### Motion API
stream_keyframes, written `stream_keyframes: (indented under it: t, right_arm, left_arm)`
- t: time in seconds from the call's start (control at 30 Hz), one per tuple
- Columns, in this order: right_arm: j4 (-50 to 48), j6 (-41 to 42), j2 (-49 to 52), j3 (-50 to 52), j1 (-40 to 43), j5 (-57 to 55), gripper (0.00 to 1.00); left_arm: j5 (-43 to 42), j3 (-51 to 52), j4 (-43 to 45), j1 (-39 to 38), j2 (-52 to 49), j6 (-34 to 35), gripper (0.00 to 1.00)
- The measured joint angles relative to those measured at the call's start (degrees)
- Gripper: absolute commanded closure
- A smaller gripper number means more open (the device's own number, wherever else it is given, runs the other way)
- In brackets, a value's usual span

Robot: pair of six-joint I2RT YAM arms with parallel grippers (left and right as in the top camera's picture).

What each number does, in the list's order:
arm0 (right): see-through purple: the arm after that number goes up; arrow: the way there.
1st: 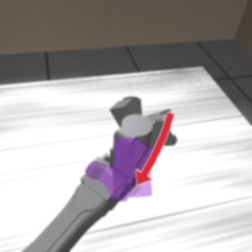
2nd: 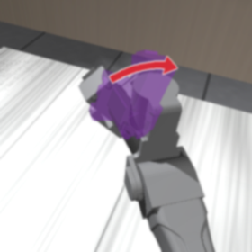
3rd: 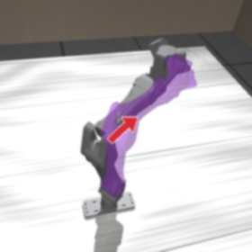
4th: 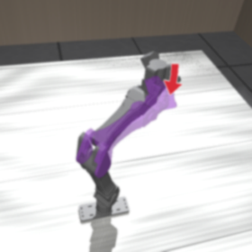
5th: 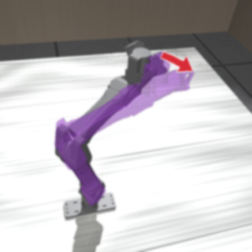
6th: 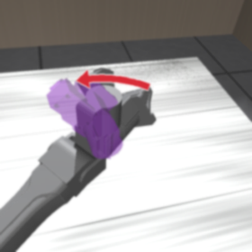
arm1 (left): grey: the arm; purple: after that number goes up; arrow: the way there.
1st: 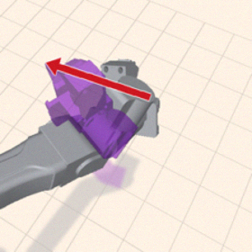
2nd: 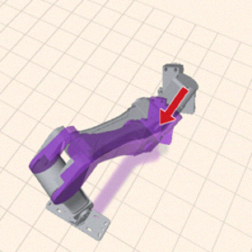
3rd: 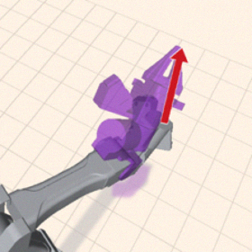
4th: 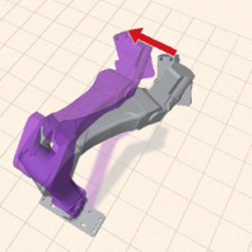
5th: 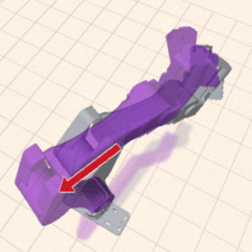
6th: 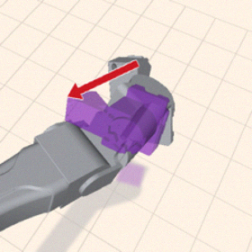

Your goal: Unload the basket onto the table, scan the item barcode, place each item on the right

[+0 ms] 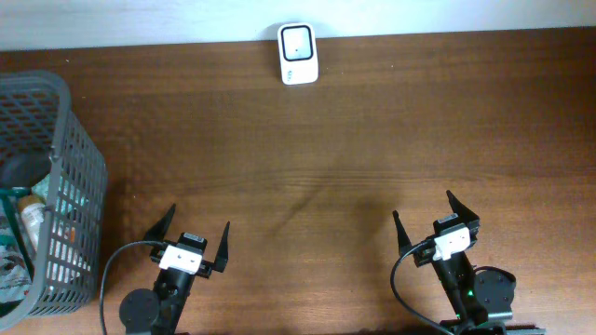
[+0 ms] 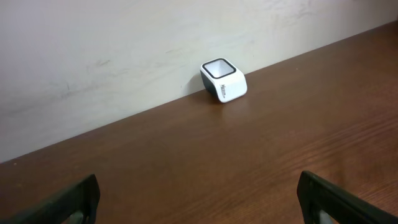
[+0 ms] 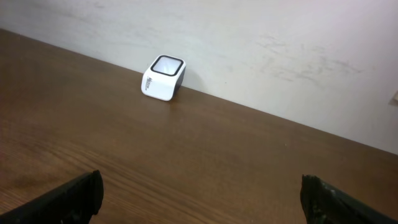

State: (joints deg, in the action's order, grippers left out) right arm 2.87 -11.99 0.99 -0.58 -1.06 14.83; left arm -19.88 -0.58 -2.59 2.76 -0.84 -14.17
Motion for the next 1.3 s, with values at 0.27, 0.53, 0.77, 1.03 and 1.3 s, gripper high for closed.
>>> stream_keyframes:
  t: [0.27, 0.53, 0.77, 1.03, 1.3]
  right_arm:
    - [0.0, 0.0, 0.0, 0.0, 0.0, 0.0, 0.02]
    - [0.0, 0.0, -0.1, 0.0, 0.0, 0.0, 0.02]
    - [0.0, 0.0, -0.1, 0.0, 0.0, 0.0, 0.02]
    - [0.0, 0.0, -0.2, 0.0, 0.0, 0.0, 0.02]
    - [0.0, 0.0, -0.2, 0.0, 0.0, 0.0, 0.02]
  left_arm:
    - [0.0, -1.7, -3.5, 0.0, 0.0, 0.0, 0.01]
    - [0.0, -13.7, -9.7, 0.0, -5.4, 0.0, 0.01]
    - [0.0, -32.1, -19.0, 0.0, -21.5, 0.0, 0.01]
    - [0.0, -53.9, -30.2, 0.0, -45.0, 0.0, 0.01]
    - [-4.8, -70.2, -35.3, 0.0, -66.5, 0.0, 0.01]
